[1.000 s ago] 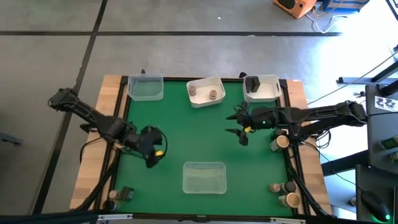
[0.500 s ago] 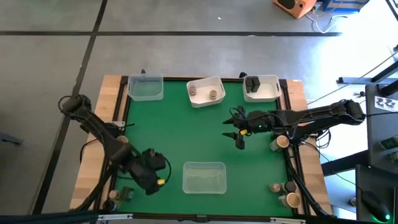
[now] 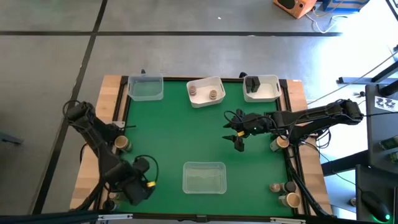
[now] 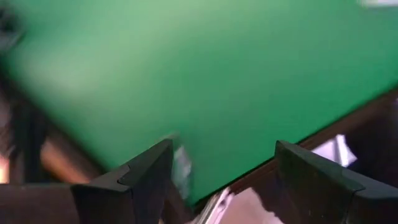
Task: Sort spices by type
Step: Put the green seasoning can into the right white bin
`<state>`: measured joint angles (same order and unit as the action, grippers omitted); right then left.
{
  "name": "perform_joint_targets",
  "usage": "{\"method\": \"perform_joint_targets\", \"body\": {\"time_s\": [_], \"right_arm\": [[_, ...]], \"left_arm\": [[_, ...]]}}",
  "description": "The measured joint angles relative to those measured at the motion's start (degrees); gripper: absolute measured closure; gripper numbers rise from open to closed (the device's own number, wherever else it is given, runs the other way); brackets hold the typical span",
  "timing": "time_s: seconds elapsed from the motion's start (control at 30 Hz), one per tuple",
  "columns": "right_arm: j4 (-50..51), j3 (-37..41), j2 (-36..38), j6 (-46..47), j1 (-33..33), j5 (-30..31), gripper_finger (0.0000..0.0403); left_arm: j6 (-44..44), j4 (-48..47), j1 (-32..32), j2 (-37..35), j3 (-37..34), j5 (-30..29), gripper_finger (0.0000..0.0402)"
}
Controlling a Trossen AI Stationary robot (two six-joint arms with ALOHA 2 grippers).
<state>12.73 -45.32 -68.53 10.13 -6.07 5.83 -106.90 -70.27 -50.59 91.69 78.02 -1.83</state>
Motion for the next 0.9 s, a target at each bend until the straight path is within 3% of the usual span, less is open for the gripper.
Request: {"method": "perform_joint_targets", "body": {"time_s": [0.1,0.43,0.63,0.9], "right_arm": [[-0.04,0.00,0.00,0.15,0.00,0.00,0.0162],[-0.80,-0.02,-0.42,1.44,0.01,0.11,0.0162],[-0.91,-0.02,-0.42,1.43,0.02,0.13,0.0162],[-0.59,-0.02,-0.42,1.41,0.02,0.50,0.0162]], "left_arm": [[-6.25,-1.76,-2.65,0.16,-0.10,2.58,0.0137],[-26.34,8.78,-12.17,0.25,-7.60,4.88,0.0137],[-25.95,11.65,-12.06,0.22,-11.02,4.82,0.0137],[-18.72,15.59,-11.29,0.18,-15.70,5.38,0.0140]]}}
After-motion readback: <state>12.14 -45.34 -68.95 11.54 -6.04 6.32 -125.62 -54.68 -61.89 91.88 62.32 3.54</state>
